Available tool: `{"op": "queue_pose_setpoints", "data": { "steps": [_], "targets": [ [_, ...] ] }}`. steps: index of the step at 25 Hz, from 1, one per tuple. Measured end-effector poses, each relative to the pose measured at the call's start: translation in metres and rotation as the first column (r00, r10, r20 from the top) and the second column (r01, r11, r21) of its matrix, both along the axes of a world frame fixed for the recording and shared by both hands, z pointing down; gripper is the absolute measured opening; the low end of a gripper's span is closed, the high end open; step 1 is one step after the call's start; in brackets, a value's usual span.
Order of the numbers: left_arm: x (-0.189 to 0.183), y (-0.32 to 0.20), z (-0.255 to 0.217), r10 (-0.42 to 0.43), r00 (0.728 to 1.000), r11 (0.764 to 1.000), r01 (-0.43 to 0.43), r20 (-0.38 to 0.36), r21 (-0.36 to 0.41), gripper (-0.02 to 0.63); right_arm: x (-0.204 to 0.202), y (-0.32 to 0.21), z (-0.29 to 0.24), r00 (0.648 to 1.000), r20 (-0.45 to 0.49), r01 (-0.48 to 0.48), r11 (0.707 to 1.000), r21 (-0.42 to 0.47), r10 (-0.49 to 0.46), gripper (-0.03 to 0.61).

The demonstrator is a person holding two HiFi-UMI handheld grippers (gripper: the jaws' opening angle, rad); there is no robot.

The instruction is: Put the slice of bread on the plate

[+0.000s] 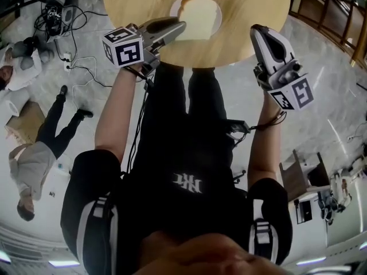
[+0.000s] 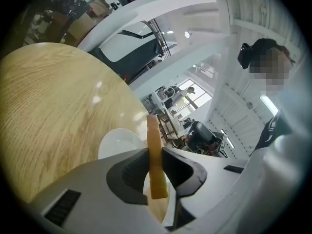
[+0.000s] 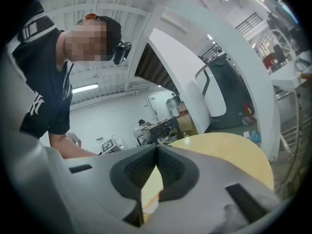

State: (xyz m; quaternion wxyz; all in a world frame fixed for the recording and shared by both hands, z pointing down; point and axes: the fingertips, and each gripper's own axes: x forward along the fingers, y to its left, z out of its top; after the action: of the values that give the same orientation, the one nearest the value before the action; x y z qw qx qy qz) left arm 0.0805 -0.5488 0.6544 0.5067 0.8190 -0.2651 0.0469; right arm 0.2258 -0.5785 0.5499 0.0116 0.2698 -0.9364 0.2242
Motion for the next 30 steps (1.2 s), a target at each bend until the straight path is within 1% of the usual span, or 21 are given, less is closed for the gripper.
{"op": "queue_pose_setpoints", "data": {
  "steps": [3, 9, 14, 16, 21, 24, 30],
  "targets": [
    [-0.003, 0.000, 0.007, 0.007, 0.999, 1.000, -0.006, 0.047, -0.014, 0.095, 0.000, 0.002, 0.002, 1.000, 0.000, 0.004, 1.000, -0.002, -0.004, 0.005],
    [-0.010, -0.004, 0.020, -0.020, 0.997, 0.998, 0.025, 0.078, -0.064, 0.097, 0.000, 0.002, 0.004, 1.000, 0.004, 0.005, 1.000, -0.001, -0.005, 0.005],
    [-0.013, -0.007, 0.030, -0.023, 0.988, 0.995, 0.037, 0.150, -0.090, 0.101, 0.001, 0.001, 0.007, 1.000, 0.005, 0.007, 1.000, -0.006, -0.007, 0.005],
    [-0.013, -0.006, 0.033, -0.008, 0.983, 0.996, 0.025, 0.186, -0.087, 0.104, 0.000, 0.002, 0.008, 1.000, 0.004, 0.008, 1.000, -0.008, -0.008, 0.005],
    [-0.013, -0.007, 0.036, 0.006, 0.969, 0.998, 0.011, 0.246, -0.067, 0.108, -0.002, 0.006, 0.010, 1.000, 0.006, 0.015, 1.000, -0.014, -0.015, 0.005],
    [-0.013, -0.008, 0.040, 0.018, 0.955, 0.999, -0.004, 0.295, -0.047, 0.114, -0.004, 0.007, 0.012, 1.000, 0.006, 0.020, 1.000, -0.019, -0.020, 0.005],
    [-0.013, -0.008, 0.044, 0.021, 0.932, 1.000, -0.020, 0.362, -0.007, 0.120, -0.007, 0.010, 0.017, 0.999, 0.011, 0.032, 0.999, -0.027, -0.032, 0.005]
  ]
}}
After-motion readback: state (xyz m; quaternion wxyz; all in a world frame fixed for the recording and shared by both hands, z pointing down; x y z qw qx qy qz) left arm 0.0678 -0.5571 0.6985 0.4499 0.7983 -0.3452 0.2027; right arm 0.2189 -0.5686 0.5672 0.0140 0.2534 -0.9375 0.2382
